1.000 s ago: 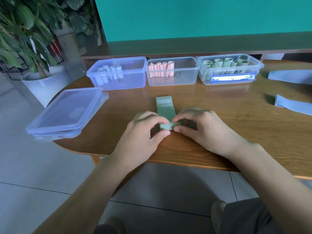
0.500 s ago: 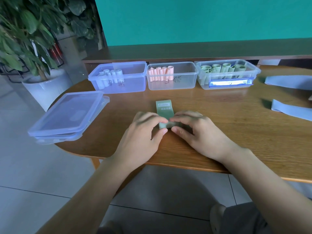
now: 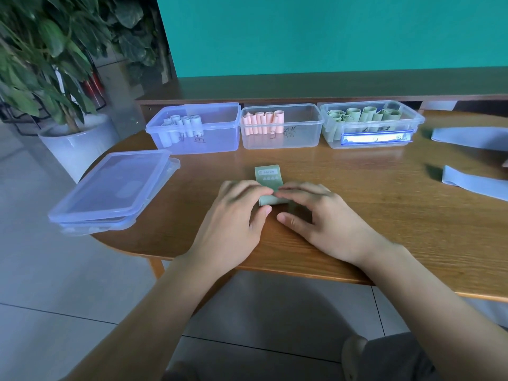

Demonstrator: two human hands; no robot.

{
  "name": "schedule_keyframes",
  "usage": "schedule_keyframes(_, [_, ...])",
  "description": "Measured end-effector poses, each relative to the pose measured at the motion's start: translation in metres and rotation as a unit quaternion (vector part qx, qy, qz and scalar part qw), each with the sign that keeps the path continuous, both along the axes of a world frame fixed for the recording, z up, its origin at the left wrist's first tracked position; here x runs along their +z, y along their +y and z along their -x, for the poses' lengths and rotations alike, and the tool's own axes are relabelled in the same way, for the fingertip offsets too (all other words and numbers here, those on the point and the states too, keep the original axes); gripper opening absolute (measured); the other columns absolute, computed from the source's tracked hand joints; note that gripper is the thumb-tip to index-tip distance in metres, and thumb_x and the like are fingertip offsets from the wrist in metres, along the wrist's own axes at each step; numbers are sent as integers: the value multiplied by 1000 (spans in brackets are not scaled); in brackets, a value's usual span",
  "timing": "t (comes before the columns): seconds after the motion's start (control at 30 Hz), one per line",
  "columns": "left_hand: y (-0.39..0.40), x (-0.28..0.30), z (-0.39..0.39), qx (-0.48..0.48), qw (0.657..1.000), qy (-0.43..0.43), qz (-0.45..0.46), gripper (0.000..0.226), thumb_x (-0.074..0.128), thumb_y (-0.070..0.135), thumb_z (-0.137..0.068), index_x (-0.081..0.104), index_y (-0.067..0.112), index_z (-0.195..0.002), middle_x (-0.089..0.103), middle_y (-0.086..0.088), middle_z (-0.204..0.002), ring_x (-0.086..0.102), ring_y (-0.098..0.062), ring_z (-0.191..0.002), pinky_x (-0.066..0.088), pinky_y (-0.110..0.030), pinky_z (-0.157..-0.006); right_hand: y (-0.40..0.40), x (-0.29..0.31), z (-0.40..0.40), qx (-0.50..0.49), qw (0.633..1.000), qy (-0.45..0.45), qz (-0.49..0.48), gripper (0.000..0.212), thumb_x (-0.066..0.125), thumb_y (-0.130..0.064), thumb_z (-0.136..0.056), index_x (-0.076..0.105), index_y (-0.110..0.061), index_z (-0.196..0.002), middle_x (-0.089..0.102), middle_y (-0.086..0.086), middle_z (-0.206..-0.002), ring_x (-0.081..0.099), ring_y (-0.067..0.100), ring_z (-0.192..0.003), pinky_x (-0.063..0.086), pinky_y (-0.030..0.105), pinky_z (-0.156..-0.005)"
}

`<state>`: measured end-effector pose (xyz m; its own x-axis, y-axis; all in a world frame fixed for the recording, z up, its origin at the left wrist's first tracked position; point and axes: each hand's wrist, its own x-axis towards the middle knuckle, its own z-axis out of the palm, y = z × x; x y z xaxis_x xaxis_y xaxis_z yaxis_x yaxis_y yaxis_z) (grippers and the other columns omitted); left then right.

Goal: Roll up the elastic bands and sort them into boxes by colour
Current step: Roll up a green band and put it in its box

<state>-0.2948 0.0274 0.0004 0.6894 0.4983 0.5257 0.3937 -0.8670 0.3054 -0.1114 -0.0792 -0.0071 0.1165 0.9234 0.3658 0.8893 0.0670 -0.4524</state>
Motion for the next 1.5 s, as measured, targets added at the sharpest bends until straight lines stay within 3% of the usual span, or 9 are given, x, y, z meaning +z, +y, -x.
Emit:
schedule_keyframes(0.23, [4, 1, -6, 15, 999, 28, 12, 29, 57, 24, -99, 62, 21, -127, 59, 9, -129, 46, -14, -121, 40, -29, -101, 4, 2, -1, 6, 1000, -3, 16, 54, 59, -45, -98, 49, -27, -147, 49, -9, -150, 44, 10, -138, 31, 33, -118])
schedule_keyframes(0.47, [17, 1, -17, 19, 999, 18, 42, 31, 68, 25, -94, 61, 21, -124, 62, 11, -124, 47, -14, -118, 38, -26, -98, 16, 3, -3, 7, 1000, -1, -4, 46, 65, -27, -98, 55, -21, -143, 60, -5, -136, 53, 1, -93, 39, 24, -97])
schedule_keyframes(0.7, [23, 4, -26, 32, 995, 3, 95, 24, 67, 18, -93, 63, 24, -116, 60, 9, -115, 49, -10, -110, 35, -21, -92, 30, 4, -4, -35, 999, 20, -27, 36, 64, -14, -98, 65, -22, -132, 66, -3, -124, 56, 8, -108, 29, 5, -90])
schedule_keyframes(0.8, [18, 6, -20, 28, 995, -4, 97, 24, 66, 17, -94, 64, 24, -117, 55, 11, -111, 48, -7, -105, 36, -21, -93, 26, 5, -3, -26, 999, 23, -39, 32, 66, -13, -97, 68, -20, -128, 65, -6, -115, 48, -6, -90, 28, -2, -86])
schedule_keyframes(0.97, [-1, 7, -2, 15, 996, -8, 89, 24, 65, 20, -95, 64, 27, -118, 48, 17, -105, 42, 1, -96, 32, -13, -83, 2, 8, 3, 7, 998, 43, -54, 30, 70, -20, -95, 69, -22, -124, 67, -10, -110, 53, -3, -89, 35, 5, -85])
schedule_keyframes(1.1, [-17, 3, 15, -13, 994, -11, 110, 24, 66, 25, -95, 60, 35, -116, 56, 13, -110, 50, 7, -94, 35, -1, -79, -25, 13, 11, 18, 996, 76, -45, 24, 74, -23, -92, 65, -24, -115, 60, -28, -85, 56, 1, -70, 38, 8, -67])
schedule_keyframes(1.23, [-23, 2, 24, -34, 994, 21, 98, 18, 61, 31, -97, 61, 36, -115, 54, 14, -107, 53, 4, -94, 39, -5, -77, -35, 14, 12, 31, 995, 96, -17, 17, 76, -24, -90, 66, -26, -104, 58, -29, -75, 55, 2, -64, 37, 10, -62])
schedule_keyframes(1.4, [-18, -1, 20, -37, 996, 15, 80, 20, 57, 32, -99, 65, 30, -118, 60, 11, -113, 55, -4, -103, 40, -8, -84, -30, 10, 9, 2, 995, 89, -39, 15, 76, -31, -89, 72, -26, -103, 58, -17, -99, 56, -3, -89, 38, 6, -80])
schedule_keyframes(1.5, [-14, 1, 17, -50, 996, -12, 75, 22, 57, 30, -99, 70, 25, -117, 60, 11, -115, 55, -3, -106, 45, -15, -89, -26, 8, 8, -11, 995, 91, -40, 14, 73, -33, -91, 73, -26, -102, 61, -16, -99, 57, 0, -85, 39, 8, -77])
